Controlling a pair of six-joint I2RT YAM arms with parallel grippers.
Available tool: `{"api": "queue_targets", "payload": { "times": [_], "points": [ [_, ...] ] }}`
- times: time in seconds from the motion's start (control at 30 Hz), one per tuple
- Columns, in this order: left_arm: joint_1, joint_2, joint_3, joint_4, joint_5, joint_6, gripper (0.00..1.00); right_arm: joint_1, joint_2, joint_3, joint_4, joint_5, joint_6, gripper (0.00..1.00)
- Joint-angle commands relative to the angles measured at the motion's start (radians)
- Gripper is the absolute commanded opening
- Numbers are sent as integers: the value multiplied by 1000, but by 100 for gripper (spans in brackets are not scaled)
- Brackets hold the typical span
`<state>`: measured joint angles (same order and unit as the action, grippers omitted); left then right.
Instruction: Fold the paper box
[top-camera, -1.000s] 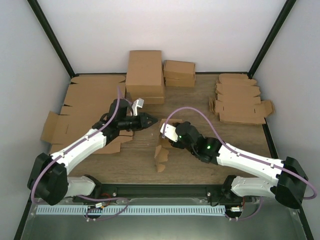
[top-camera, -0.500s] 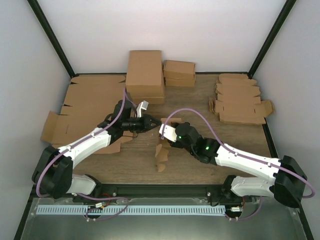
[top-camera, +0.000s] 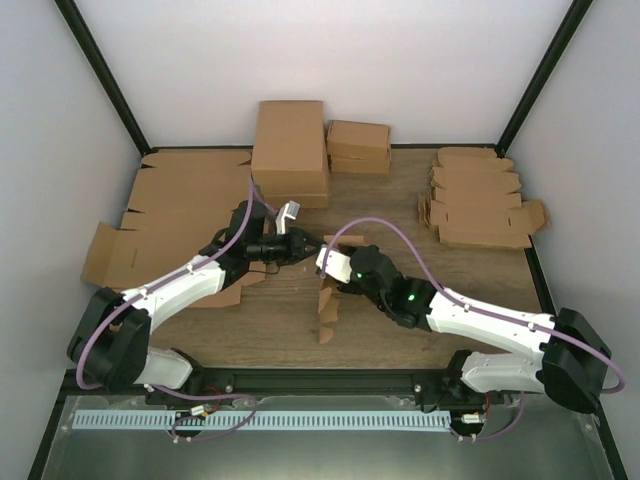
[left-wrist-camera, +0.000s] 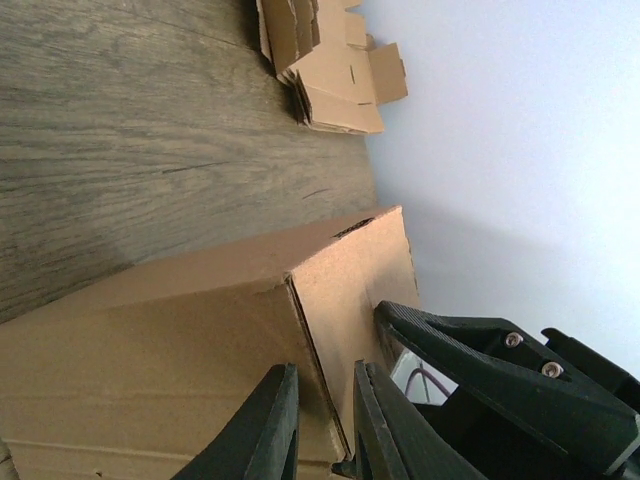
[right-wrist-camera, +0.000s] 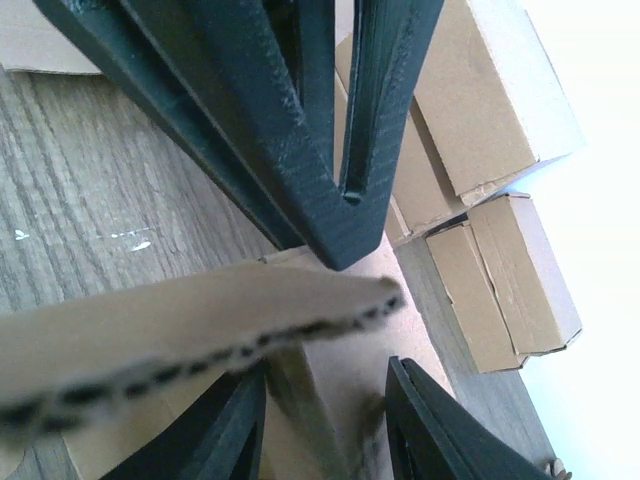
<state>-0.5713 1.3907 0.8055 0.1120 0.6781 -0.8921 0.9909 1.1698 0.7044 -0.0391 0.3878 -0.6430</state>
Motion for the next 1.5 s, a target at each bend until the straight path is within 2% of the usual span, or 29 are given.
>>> {"api": "queue_targets", "payload": {
  "times": [0.0,0.27,0.33,0.4,0.47,0.6,0.8,0.9,1.1,1.2,1.4,1.47],
  "points": [
    [-12,9,-5,61,29,-12,18,8,26,-8,38,-7,-12,33],
    [-10,-10,15,24,28,5,20,9,47,-6,80,30,-9,10],
    [-10,-55,62,-76,2,45,26,9,45,5,65,28,7,5],
    [-7,-99,131,-197,-56,104,37,9,45,28,34,29,42,1],
    [-1,-141,201,-299,-93,151,49,9,48,64,-22,22,90,1],
    [27,-223,311,-461,-141,226,61,9,30,141,-141,-6,217,1],
    [110,-326,473,-700,-183,335,65,-54,14,303,-406,-124,551,1],
    [147,-356,510,-786,-192,377,66,-103,5,315,-496,-218,711,1],
    [152,-423,396,-802,-157,416,75,-150,-12,172,-481,-435,940,1],
    [151,-464,316,-796,-128,479,80,-158,24,120,-481,-470,1012,1],
    [143,-578,94,-698,-61,555,84,-236,63,24,-419,-563,1029,1],
    [102,-607,49,-655,-67,561,85,-259,77,11,-403,-581,1015,1]
  ]
}}
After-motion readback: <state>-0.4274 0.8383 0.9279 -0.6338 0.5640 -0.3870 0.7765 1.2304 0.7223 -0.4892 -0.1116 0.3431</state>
